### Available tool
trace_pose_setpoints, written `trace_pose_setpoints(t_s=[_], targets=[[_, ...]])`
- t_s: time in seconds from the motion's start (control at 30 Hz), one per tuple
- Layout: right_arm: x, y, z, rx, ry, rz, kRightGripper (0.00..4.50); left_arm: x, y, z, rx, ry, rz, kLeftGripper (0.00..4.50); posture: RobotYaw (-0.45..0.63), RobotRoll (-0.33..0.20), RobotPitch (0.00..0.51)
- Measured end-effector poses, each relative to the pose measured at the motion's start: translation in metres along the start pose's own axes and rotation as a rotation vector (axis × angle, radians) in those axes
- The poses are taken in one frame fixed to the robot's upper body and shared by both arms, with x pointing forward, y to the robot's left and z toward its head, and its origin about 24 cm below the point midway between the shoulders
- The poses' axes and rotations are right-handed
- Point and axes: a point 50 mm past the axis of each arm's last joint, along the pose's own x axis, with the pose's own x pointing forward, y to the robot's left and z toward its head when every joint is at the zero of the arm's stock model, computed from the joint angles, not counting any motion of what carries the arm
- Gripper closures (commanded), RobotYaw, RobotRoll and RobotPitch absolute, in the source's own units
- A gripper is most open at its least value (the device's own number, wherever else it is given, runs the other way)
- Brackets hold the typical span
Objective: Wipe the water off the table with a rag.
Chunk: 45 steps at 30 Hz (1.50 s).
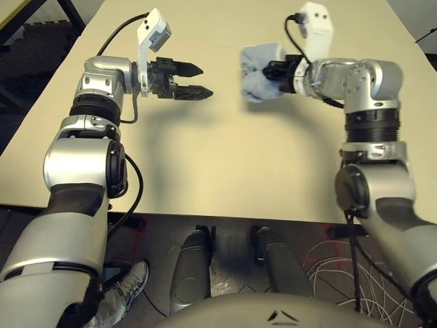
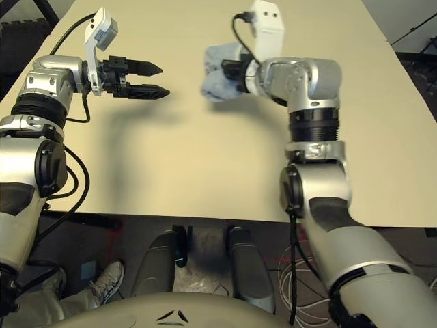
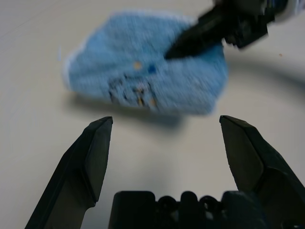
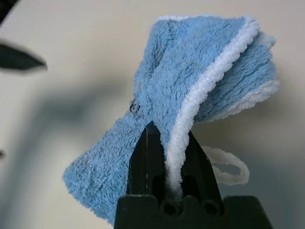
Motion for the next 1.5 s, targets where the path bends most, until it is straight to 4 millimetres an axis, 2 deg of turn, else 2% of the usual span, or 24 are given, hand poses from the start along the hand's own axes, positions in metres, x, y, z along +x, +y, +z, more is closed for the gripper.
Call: trace_pose_setpoints(t_s=[0.13, 0.3, 0.5, 0.97, 1.17, 1.33, 1.5], targets=[[0.002, -0.012, -0.027, 0.046, 0.068, -0.041, 4.5, -0.002, 0.0, 0.0, 0.0, 0.0, 0.005, 0.0, 0.04, 0.0, 0.208], [-0.007, -0.034, -0.038, 0.062, 0.1, -0.124, 4.5, -0.003, 0.001, 0.0, -0.001, 0.0, 0.007, 0.0, 0.04, 0.0, 0.21], [-0.025, -0.058, -0.037, 0.063, 0.113, -0.208, 4.5, -0.003, 0.001, 0.0, -0.001, -0.002, 0.008, 0.0, 0.04, 0.0, 0.208], [-0.076, -0.114, -0.018, 0.041, 0.07, -0.441, 4.5, -0.004, 0.001, 0.0, -0.001, -0.004, 0.011, 0.0, 0.03, 0.0, 0.2], [-0.086, -0.125, -0.017, 0.034, 0.065, -0.481, 4.5, -0.004, 0.001, 0.0, 0.0, -0.004, 0.011, 0.0, 0.02, 0.0, 0.2], [-0.087, -0.127, -0.016, 0.03, 0.062, -0.49, 4.5, -0.003, 0.001, 0.0, 0.002, -0.005, 0.011, 0.0, 0.01, 0.0, 0.2], [-0.086, -0.129, -0.021, 0.009, 0.078, -0.479, 2.85, -0.002, 0.001, 0.0, 0.001, -0.005, 0.011, 0.0, 0.02, 0.0, 0.199]])
